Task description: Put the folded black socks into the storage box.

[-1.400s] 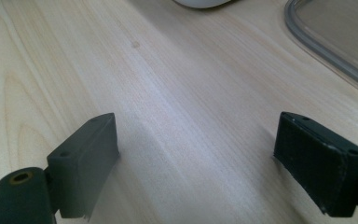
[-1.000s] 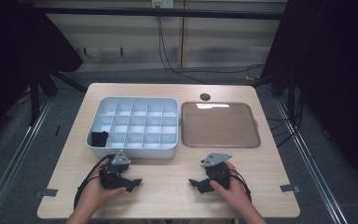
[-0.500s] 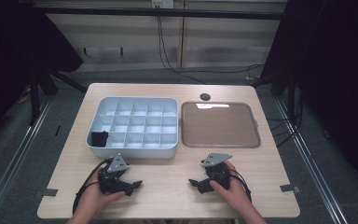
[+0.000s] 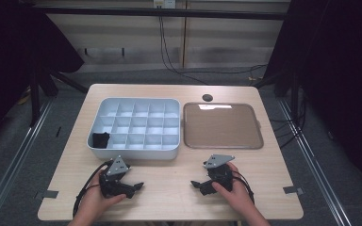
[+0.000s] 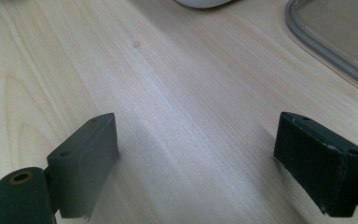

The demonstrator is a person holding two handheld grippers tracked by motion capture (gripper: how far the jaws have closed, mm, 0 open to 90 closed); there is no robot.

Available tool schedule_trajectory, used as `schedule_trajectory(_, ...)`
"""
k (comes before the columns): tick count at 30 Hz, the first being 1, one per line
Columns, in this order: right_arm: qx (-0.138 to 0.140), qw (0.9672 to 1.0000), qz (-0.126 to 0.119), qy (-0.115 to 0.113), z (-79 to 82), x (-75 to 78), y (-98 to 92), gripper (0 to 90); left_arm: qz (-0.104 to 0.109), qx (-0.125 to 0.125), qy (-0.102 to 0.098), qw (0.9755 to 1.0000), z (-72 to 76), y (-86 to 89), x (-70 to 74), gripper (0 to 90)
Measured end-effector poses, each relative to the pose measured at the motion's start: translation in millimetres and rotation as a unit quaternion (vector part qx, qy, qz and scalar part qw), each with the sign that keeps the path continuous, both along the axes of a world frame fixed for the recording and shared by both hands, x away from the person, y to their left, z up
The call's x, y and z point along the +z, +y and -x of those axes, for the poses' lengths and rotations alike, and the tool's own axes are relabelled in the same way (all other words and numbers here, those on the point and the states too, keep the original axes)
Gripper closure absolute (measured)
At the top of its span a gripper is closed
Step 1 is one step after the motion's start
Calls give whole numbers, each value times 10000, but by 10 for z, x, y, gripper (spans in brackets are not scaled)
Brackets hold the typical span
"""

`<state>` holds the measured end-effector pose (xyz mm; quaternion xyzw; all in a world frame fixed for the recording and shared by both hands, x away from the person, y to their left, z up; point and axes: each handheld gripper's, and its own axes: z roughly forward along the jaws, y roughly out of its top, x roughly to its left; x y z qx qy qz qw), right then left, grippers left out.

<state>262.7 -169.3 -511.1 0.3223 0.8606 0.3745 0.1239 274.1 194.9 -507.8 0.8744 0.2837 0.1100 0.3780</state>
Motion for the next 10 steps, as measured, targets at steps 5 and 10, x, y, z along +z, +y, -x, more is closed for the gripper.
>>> schedule_trajectory(5,-4,10000,0,5,1,1,0,129,5,5,-1,10000,0,-1,-1,152)
schedule_trajectory(10,1,10000,0,1,0,0,0,129,10,9,-1,10000,0,-2,-2,152)
